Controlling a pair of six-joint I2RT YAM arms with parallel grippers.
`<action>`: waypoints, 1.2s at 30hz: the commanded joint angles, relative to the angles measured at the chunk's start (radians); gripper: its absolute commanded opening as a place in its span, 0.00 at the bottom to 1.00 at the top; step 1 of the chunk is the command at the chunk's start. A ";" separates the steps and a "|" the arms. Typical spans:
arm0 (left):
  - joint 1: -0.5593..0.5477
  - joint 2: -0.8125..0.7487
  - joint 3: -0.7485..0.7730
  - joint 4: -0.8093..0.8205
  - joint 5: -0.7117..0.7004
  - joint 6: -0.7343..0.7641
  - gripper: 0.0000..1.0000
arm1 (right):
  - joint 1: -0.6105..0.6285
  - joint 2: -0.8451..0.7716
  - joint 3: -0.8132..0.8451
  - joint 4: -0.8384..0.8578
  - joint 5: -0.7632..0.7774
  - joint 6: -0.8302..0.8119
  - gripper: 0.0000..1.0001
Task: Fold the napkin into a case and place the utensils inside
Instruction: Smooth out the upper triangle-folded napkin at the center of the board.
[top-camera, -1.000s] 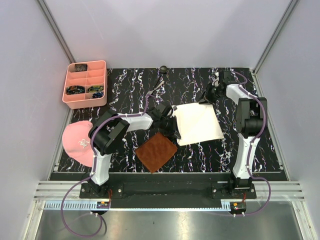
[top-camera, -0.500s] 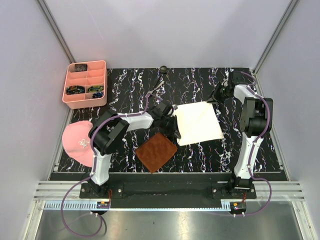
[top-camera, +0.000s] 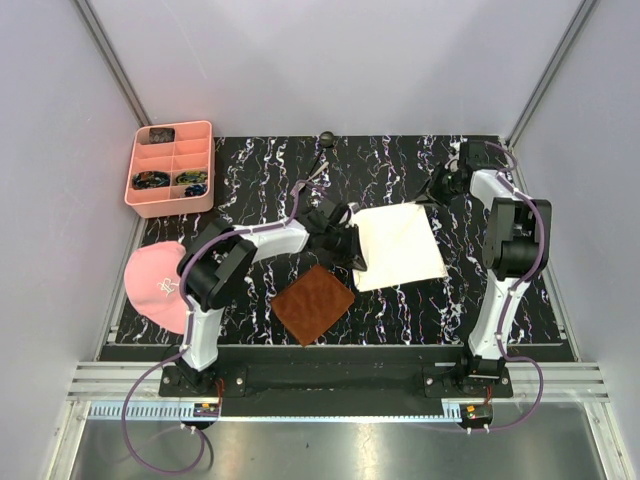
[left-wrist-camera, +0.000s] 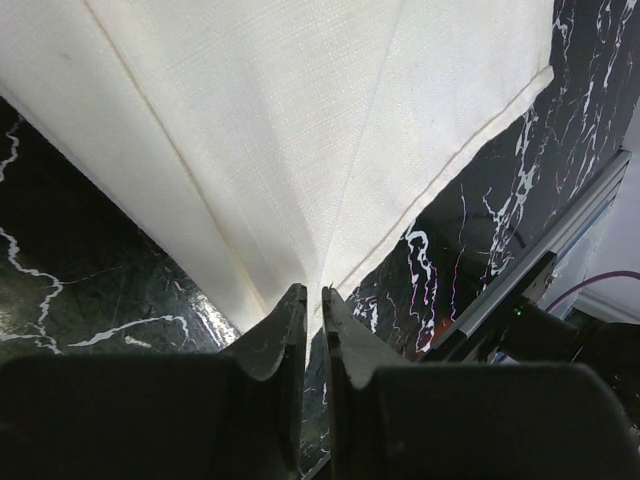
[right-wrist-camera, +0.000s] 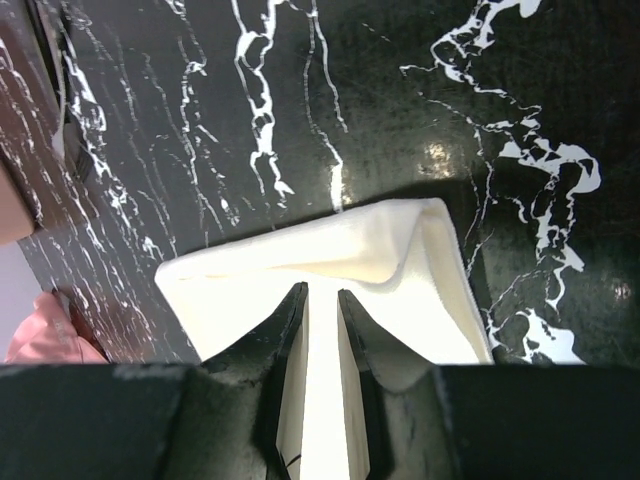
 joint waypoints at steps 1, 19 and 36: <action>-0.024 -0.027 -0.011 0.051 0.027 -0.017 0.14 | 0.004 -0.055 -0.023 0.022 -0.005 -0.011 0.26; -0.018 -0.135 -0.032 0.064 0.016 -0.020 0.31 | 0.013 0.000 0.026 -0.006 0.093 -0.048 0.28; 0.230 -0.501 -0.163 0.045 0.038 -0.008 0.48 | 0.162 -0.445 -0.378 -0.121 0.264 0.034 0.52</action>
